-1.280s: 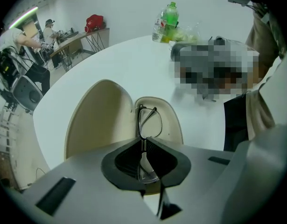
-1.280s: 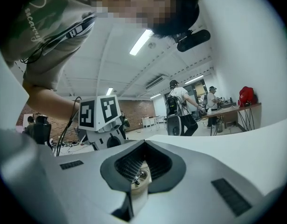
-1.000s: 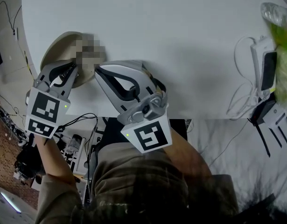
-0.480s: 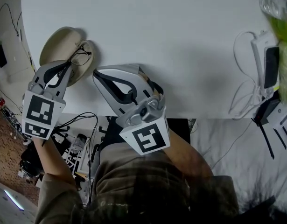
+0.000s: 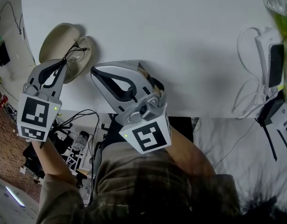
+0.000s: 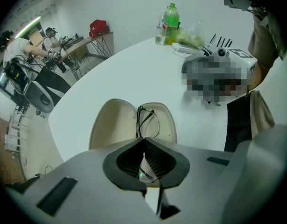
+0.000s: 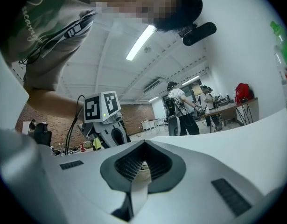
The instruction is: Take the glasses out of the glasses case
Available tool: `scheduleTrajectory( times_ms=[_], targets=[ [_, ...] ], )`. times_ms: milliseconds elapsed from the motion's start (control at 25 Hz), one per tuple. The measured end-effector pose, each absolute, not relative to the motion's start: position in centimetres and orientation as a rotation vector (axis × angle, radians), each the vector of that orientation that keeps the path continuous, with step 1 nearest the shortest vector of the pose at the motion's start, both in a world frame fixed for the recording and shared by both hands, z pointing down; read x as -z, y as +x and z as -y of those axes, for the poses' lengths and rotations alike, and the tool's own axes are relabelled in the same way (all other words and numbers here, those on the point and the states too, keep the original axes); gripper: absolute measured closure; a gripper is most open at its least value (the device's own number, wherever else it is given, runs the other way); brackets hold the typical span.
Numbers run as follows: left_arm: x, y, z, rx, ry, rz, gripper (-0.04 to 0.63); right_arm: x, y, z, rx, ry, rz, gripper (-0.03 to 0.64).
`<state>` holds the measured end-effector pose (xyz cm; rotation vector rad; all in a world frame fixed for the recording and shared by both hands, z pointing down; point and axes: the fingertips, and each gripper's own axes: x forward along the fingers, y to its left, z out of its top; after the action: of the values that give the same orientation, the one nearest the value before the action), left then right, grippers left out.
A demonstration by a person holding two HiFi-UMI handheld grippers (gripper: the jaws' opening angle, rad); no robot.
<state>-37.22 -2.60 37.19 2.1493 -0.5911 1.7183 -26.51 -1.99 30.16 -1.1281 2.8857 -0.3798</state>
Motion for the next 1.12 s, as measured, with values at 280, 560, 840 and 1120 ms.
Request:
scheduleTrajectory(
  times_ms=[280,560,840,1120],
  targets=[
    [-36.7,-36.8,3.0,-1.693,2.16,0.613,0.577,-29.9,-25.7,2.2,0.403,-1.213,-2.837,0.604],
    [-36.3,-35.7,2.9,-1.654,2.144,0.607,0.577,-29.3,-24.9,2.0,0.324,-1.239,-2.822,0.604],
    [-35.5,-35.9,3.0,-1.653,2.154,0.64,0.577,-29.4,-24.6,2.6,0.348,-1.247,-2.805,0.604],
    [-35.0,-35.7,3.2,-1.668,2.189,0.599,0.577,-29.8,-24.9,2.3,0.355,-1.226,-2.82,0.604]
  ],
)
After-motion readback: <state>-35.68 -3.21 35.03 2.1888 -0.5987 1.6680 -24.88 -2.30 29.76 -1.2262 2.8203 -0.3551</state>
